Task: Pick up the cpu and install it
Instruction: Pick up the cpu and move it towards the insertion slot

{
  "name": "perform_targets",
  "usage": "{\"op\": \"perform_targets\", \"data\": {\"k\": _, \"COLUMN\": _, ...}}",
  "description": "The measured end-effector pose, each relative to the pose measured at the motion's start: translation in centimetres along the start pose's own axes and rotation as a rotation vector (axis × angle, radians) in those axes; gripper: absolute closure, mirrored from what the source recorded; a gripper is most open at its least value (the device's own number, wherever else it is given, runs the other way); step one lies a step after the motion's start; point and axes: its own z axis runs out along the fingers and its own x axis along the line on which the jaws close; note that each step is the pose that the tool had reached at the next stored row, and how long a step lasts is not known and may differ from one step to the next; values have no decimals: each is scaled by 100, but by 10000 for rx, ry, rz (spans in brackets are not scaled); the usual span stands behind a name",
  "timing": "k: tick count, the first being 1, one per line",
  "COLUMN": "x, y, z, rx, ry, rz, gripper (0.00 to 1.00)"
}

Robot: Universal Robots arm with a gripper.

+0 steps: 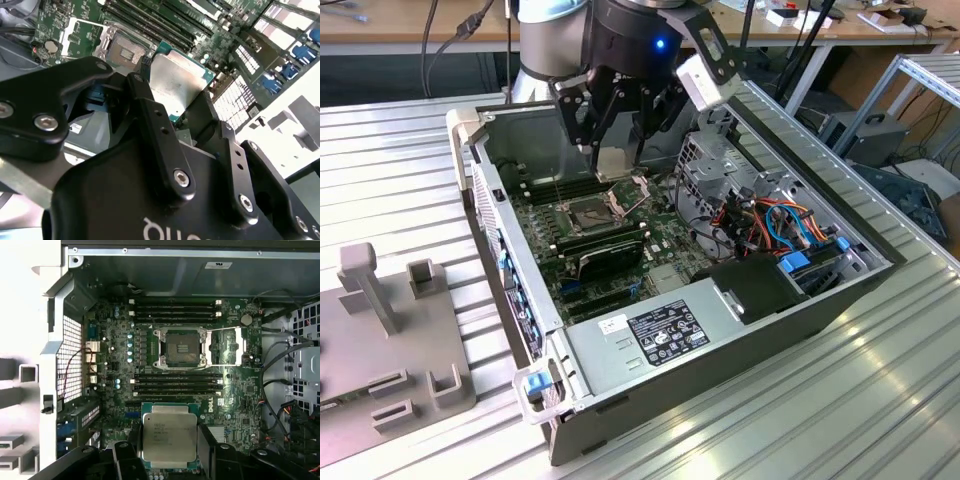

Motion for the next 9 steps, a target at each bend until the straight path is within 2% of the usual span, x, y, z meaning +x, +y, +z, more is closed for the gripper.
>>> {"op": "perform_targets", "data": {"k": 1, "x": -4, "y": 67, "z": 9, "rx": 1, "ry": 1, "rz": 1, "gripper": 46}}
{"op": "perform_targets", "data": {"k": 4, "x": -12, "y": 84, "z": 11, "rx": 0, "ry": 0, "rz": 2, "gripper": 46}}
{"op": "perform_targets", "data": {"k": 6, "x": -24, "y": 126, "z": 18, "rx": 5, "ry": 1, "rz": 4, "gripper": 46}}
{"op": "perform_targets", "data": {"k": 7, "x": -31, "y": 163, "z": 26, "rx": 14, "ry": 1, "rz": 2, "gripper": 46}}
{"op": "perform_targets", "data": {"k": 9, "x": -46, "y": 275, "z": 57, "rx": 56, "ry": 0, "rz": 0, "gripper": 46}}
